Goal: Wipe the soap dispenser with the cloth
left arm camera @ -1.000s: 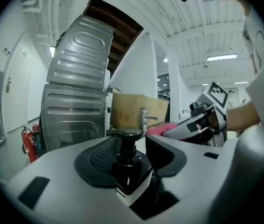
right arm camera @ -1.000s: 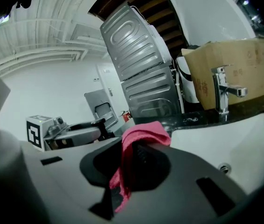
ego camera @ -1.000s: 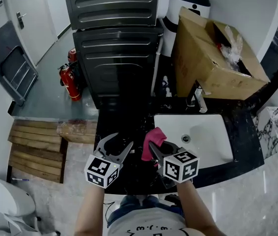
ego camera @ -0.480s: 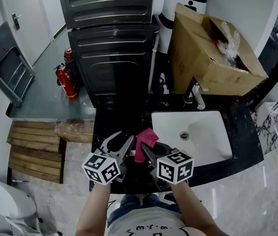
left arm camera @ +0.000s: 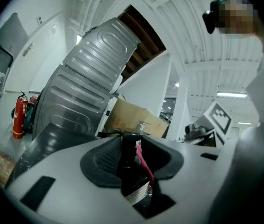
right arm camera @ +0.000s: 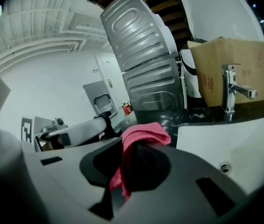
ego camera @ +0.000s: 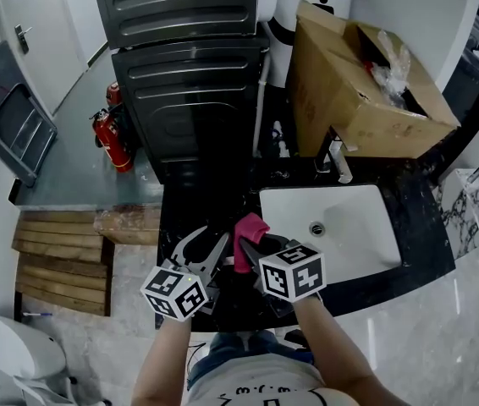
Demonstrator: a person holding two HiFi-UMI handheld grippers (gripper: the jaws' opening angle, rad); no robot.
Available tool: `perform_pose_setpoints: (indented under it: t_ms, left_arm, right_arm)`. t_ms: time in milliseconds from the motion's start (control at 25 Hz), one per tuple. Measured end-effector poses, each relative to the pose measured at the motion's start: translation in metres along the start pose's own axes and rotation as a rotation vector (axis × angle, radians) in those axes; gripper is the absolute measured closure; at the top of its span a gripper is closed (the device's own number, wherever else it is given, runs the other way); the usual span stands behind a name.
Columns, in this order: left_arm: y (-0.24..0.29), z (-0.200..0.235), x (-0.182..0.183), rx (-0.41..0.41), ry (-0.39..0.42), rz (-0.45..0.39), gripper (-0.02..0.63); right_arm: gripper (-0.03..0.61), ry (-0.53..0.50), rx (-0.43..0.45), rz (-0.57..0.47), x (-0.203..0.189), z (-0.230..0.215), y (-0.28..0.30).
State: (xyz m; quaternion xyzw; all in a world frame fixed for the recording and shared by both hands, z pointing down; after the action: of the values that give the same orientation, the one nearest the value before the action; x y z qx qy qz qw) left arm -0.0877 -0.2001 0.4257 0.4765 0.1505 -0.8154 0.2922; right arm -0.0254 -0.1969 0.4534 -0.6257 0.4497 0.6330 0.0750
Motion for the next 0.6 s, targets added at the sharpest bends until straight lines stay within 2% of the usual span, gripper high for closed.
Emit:
perform_pose_setpoints:
  t_ms: [160,320,400,600]
  left_arm:
    - [-0.005,0.002,0.0,-0.026,0.04,0.006,0.469]
    - [-0.01,0.01,0.004,0.016,0.047,-0.015,0.468]
    - [-0.013,0.016,0.008,0.042,0.0,-0.052,0.468]
    - [-0.025,0.038,0.017,0.096,-0.181,-0.183,0.469]
  right_arm:
    - [0.529,-0.011,0.029,0.008,0.008,-0.011,0.017]
    - [0.529,-0.042,0.031,0.011,0.015,-0.011,0.031]
    - [0.529,-0.037,0.027,0.008,0.015,-0.007,0.03]
    - [0.529,-0.027,0.021,0.011,-0.002,0.015,0.018]
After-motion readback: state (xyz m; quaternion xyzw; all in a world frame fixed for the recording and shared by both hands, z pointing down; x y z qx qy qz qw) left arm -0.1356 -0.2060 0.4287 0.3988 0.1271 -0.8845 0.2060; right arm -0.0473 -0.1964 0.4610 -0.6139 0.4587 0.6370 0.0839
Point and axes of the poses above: the fingertips, and each gripper's own axes: y forward along the fingers, z to its left, x out of its top, the point moved 1 cm from there along -y, backward along the fingers, and after that the axes turned 8 degrees about -y, right-handed, at the moved point
